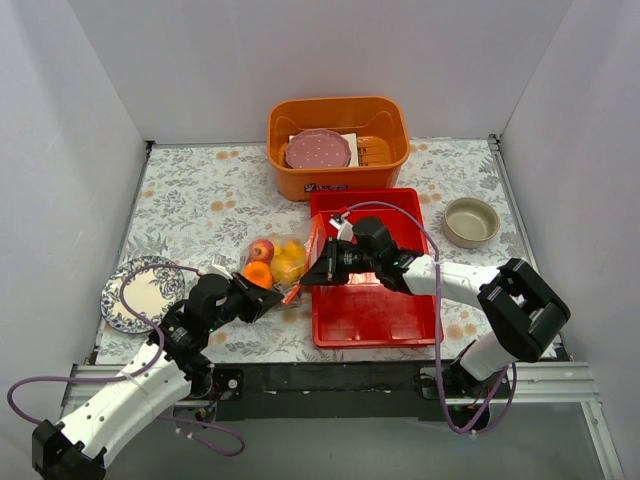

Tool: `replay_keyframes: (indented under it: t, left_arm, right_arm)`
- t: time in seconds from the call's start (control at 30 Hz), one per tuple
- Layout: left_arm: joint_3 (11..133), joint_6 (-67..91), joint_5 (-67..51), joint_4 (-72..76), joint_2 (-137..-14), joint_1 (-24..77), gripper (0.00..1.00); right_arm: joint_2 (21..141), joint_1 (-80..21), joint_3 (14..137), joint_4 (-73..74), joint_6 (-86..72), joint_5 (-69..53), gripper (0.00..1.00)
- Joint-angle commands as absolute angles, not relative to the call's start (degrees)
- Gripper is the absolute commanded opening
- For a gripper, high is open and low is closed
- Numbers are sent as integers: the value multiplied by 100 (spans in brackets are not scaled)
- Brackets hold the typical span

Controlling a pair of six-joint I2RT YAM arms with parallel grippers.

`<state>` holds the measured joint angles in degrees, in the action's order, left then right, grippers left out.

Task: Place the food in the zip-top bag and seal the zipper
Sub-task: Zip the zipper food storage bag at the center of the board.

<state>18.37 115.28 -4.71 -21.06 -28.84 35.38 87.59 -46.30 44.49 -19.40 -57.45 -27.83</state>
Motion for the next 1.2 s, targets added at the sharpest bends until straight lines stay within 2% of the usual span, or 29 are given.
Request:
replay_keyframes:
  t: [0.0, 0.5, 0.83, 1.17]
  left_arm:
    - [1986, 12147, -299, -2452, -2953, 3542, 0]
    - [2171, 12067, -308, -2786, -2997, 3542, 0]
    - [3049, 12032, -624, -3831, -3164, 3542, 0]
    - [3858, 11997, -255, -4983, -3217, 3542, 0]
  right_arm:
    - [8587, -4430, 4658, -1863, -5564, -2602, 2]
    - [8561, -4236, 4658, -1802, -5467, -2672, 2]
    - [8587, -4377, 4562, -1960, -5510, -3331, 3]
    - [8350, -4491, 4149, -2004, -5607, -3226, 3]
